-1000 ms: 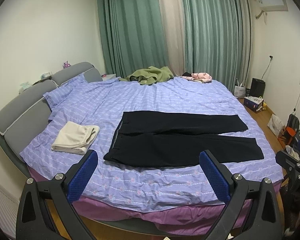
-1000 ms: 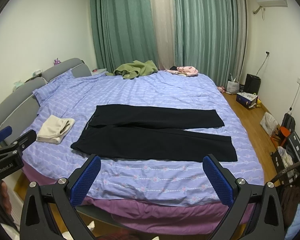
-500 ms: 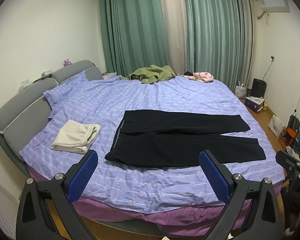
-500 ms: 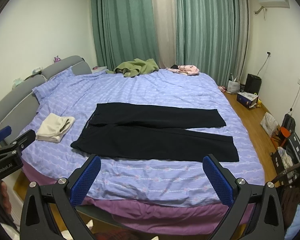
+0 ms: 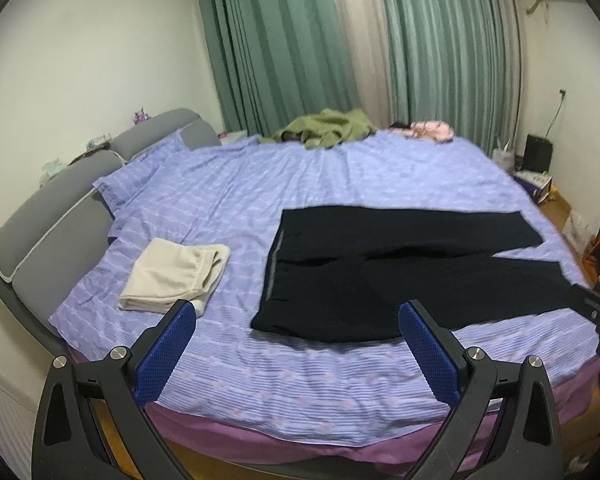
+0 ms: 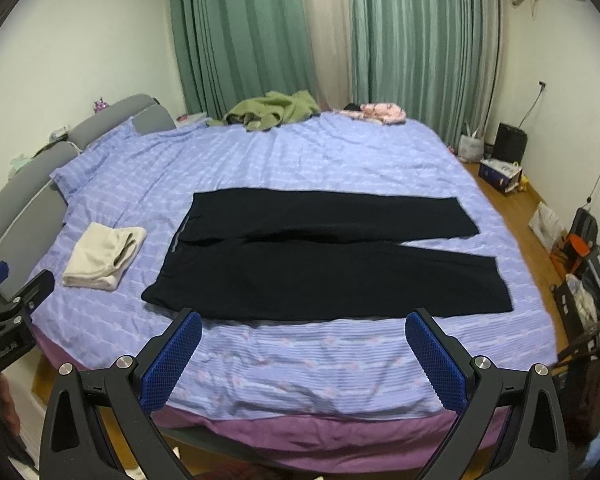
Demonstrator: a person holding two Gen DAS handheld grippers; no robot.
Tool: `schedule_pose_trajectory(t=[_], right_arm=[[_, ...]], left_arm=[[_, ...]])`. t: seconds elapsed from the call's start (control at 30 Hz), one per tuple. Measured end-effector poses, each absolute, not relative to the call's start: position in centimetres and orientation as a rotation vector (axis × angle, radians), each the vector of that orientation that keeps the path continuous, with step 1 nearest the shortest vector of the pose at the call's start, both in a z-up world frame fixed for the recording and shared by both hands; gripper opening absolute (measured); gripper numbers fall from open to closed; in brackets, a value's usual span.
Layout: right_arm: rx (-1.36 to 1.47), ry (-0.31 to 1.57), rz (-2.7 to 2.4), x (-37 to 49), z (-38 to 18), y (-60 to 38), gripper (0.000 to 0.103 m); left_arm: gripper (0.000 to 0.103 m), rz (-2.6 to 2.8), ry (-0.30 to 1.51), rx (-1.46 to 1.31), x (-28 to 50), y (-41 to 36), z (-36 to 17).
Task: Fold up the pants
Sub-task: 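Lower both tools to the trouser waistband and close both grippers on it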
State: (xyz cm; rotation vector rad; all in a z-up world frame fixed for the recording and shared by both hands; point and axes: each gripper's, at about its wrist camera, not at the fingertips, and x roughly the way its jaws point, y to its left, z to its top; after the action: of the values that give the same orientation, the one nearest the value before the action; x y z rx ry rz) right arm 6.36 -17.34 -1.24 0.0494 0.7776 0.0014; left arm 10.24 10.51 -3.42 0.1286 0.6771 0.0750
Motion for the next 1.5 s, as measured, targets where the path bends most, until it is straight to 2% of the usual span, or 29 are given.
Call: schedule_pose_trajectory(t=[0.3, 0.77, 0.93, 1.2, 1.27, 1.4, 1.43, 1.47, 1.5], right_arm=[[0.084, 0.860, -0.071, 13.6, -8.6, -14.1, 0.103], [0.199, 1.036, -0.204, 23.7, -25.1, -14.6, 0.101], [0.290, 1.082, -0.271, 25.5, -29.9, -16.1, 0.090], [0.420, 1.125, -0.321, 27.0, -34.4, -17.7, 0.078], [0.456, 1.128, -0.327, 27.3, -35.3, -18.0, 0.078], [0.448, 1.121, -0.331, 28.3, -36.0, -18.0, 0.076], [0.445, 1.122, -0.334, 28.8, -36.0, -18.1, 0.071], [0.447, 1.123, -0.336, 29.1, -36.0, -18.1, 0.068], [0.449, 1.122, -0.337, 29.3, -35.8, -18.2, 0.060]], left_arm=[[0.103, 0.056, 0.826, 0.121, 18.7, 15.4, -11.7], [0.103, 0.073, 1.098, -0.058, 28.6, 16.6, -27.8], [0.103, 0.080, 1.149, -0.105, 30.9, 17.0, -31.5], [0.103, 0.060, 1.250, -0.226, 32.7, 17.6, -36.4], [0.102, 0.041, 1.256, -0.249, 33.1, 17.6, -37.0], [0.091, -0.003, 1.278, -0.308, 34.0, 17.7, -38.1], [0.087, -0.014, 1.283, -0.330, 34.2, 17.6, -38.2], [0.077, -0.025, 1.284, -0.349, 34.5, 17.6, -38.2], [0.072, -0.037, 1.284, -0.363, 34.5, 17.5, -38.1]])
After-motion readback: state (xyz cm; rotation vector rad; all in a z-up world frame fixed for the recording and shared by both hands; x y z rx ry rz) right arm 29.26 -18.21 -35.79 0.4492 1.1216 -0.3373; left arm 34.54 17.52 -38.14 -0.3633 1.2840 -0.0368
